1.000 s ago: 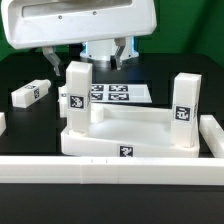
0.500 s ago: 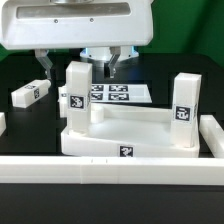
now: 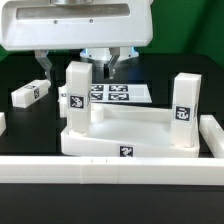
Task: Assemble desk
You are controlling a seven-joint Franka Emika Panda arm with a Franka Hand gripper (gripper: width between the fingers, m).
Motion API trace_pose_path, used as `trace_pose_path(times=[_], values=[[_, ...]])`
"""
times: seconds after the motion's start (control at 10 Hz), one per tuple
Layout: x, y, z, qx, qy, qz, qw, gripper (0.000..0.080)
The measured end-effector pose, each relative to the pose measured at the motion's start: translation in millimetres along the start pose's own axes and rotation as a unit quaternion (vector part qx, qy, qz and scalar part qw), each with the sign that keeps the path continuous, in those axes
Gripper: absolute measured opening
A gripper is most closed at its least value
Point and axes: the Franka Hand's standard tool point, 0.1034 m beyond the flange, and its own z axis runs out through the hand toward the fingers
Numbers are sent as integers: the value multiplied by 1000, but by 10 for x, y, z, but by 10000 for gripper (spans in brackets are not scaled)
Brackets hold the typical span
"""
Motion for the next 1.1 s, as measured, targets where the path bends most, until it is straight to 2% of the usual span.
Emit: trace_pose_path(times=[0.3, 0.6, 1.1], values=[[-4, 6, 17, 0, -1, -7, 1000, 648], [-5, 3, 18, 1, -1, -7, 1000, 289], [-5, -1, 20, 1, -1, 9, 1000, 289]])
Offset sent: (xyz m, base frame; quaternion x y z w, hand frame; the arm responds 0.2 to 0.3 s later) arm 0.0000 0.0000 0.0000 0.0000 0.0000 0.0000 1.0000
